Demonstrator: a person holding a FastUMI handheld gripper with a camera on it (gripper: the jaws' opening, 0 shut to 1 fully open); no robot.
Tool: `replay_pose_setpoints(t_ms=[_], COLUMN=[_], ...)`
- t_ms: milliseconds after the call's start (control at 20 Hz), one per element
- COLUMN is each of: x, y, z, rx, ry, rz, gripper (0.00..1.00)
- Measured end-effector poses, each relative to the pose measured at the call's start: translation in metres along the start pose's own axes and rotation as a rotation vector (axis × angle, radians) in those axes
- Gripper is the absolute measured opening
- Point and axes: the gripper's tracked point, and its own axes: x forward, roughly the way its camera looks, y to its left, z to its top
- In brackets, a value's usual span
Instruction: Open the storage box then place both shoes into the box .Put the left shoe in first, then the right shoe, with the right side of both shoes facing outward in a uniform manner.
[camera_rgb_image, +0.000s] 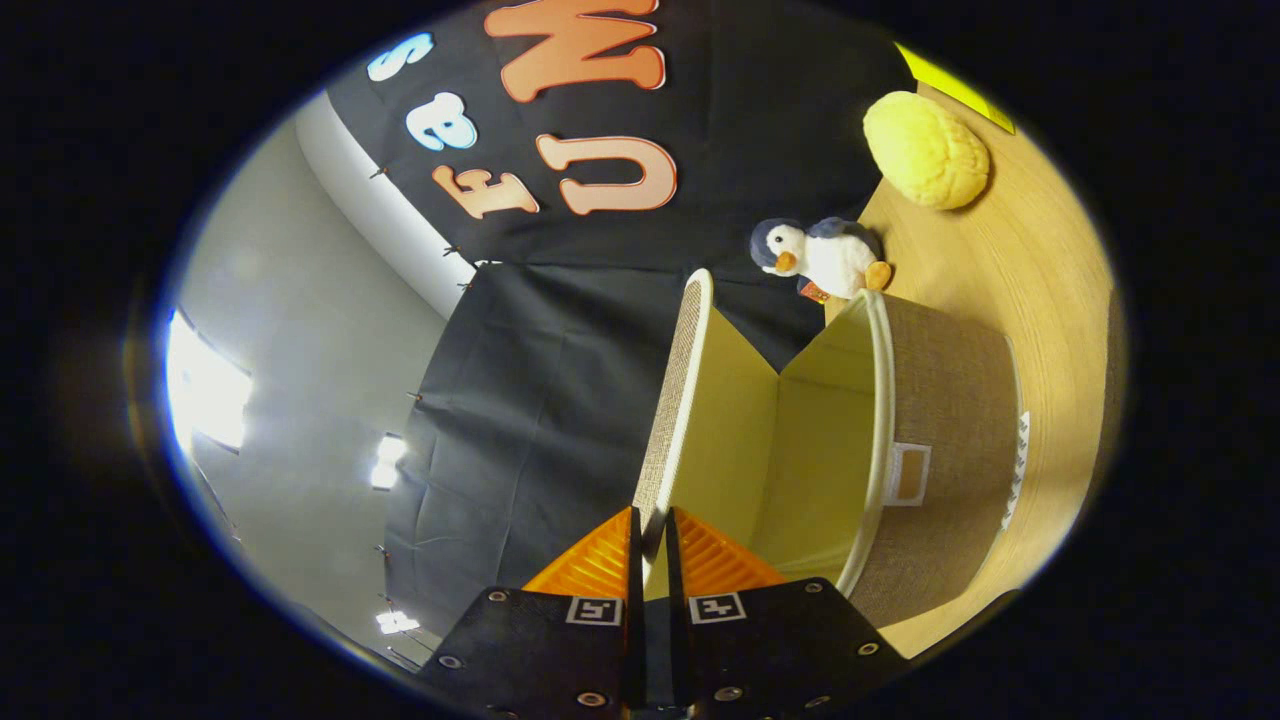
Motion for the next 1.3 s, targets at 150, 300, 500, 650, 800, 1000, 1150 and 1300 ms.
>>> replay_pose_setpoints(t_ms=[150,300,500,650,800,1000,1150,1300], x=[0.019,0.046,0.091,0.128,0.165,0.199,0.224,0.228], y=[0.02,0.037,0.063,0.063,0.066,0.053,0.028,0.024], z=[-0.003,-0.006,-0.015,-0.029,-0.043,-0.064,-0.072,-0.075], rx=[-0.04,-0.103,-0.182,-0.232,-0.269,-0.271,-0.246,-0.306], ry=[0.021,0.045,0.094,0.158,0.202,0.24,0.258,0.253], rz=[0.004,-0.022,-0.048,-0.1,-0.136,-0.214,-0.291,-0.344], gripper=[0.1,0.1,0.08,0.08,0.08,0.08,0.09,0.15])
